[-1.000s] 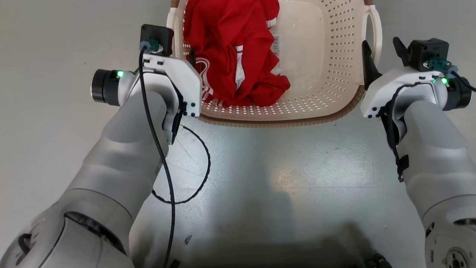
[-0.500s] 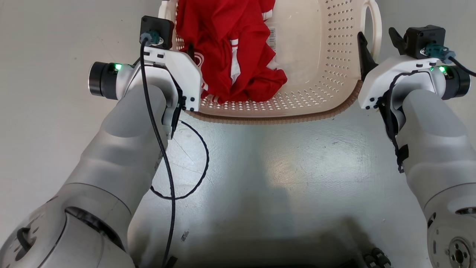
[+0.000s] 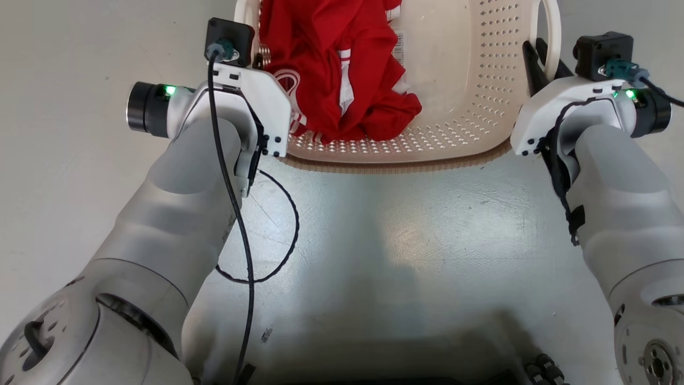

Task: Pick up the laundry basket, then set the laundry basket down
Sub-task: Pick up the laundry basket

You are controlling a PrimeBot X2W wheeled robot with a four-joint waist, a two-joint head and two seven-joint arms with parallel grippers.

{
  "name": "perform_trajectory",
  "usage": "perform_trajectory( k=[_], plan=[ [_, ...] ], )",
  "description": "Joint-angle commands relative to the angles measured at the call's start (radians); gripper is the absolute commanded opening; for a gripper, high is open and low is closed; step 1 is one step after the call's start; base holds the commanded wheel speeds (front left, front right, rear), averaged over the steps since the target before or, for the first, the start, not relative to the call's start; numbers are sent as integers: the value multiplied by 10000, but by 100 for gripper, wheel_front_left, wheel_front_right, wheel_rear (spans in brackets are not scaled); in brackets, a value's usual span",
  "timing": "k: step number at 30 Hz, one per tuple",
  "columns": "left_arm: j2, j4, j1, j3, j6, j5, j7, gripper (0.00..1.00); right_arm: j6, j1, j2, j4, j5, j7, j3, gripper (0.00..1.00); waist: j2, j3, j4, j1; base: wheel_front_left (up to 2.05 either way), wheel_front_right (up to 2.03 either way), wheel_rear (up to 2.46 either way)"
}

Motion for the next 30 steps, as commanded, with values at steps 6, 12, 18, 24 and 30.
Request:
perform_trajectory(
  k=[6,12,18,24,30],
  plan=[
    [190,-274,-15,-71,102,-366,-224,0,-19,211,139,57,331,200,497,0,0,-101,95,0,0,0,0],
    [190,-475,197,-277,253,-722,-277,0,-19,373,139,77,515,377,705,0,0,-319,175,0,0,0,0],
    [190,-447,385,-480,294,-1034,-308,0,-19,581,139,84,526,591,792,0,0,-711,145,0,0,0,0],
    [190,-413,804,-693,272,-1359,-272,0,-19,1014,139,104,673,1026,1067,0,0,-1385,44,0,0,0,0],
    [190,-438,1445,-883,245,-1770,-212,0,-19,1450,139,119,1190,1332,1627,0,0,-2300,-103,0,0,0,0]
  ],
)
